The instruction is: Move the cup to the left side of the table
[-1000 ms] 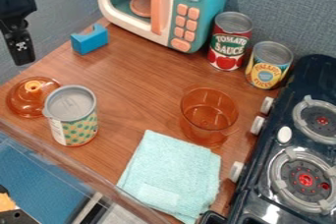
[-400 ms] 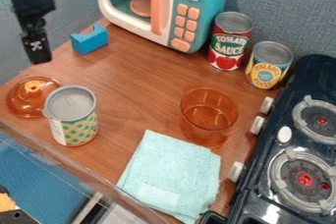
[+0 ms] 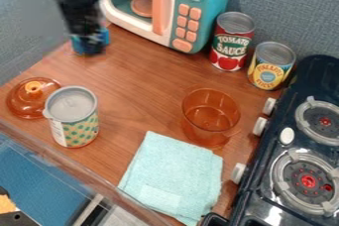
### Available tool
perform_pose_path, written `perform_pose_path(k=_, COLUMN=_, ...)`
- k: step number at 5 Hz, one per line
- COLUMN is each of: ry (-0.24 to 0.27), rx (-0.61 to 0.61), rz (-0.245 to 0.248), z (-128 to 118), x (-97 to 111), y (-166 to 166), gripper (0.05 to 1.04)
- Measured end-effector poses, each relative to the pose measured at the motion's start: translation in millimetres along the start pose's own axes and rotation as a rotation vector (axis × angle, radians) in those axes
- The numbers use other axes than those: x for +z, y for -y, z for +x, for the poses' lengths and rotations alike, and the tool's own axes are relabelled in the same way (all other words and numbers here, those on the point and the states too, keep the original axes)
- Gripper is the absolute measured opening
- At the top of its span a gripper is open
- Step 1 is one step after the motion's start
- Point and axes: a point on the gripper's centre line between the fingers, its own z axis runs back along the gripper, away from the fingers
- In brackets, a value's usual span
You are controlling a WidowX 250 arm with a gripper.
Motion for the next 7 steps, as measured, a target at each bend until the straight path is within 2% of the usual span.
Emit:
perform_pose_path(k=1, ry=0.025, rx=-0.020, rz=0.001, z=27.2, x=-8.9, y=29.1, gripper=1.001)
perform_pose_path(k=2, ry=0.001, rx=-0.073, rz=-0.015, z=43.1, x=-25.8, y=50.5, gripper=1.001)
perform_pose_path(k=3, ry=-0.023, rx=-0.180, rz=-0.040, z=54.3, x=-36.8, y=74.2, gripper=1.001)
perform_pose_path(k=4, ry=-0.026, rx=-0.240, rz=-0.047, z=60.4, x=-39.6, y=85.8, gripper=1.001)
perform_pose_path(k=5, ry=-0.016, rx=-0.337, rz=-0.080, z=69.7, x=-44.0, y=99.8, gripper=1.001)
perform_pose_path(k=7, ry=-0.020, rx=-0.554, rz=-0.134, z=77.6, x=-69.1, y=113.9, gripper=1.001)
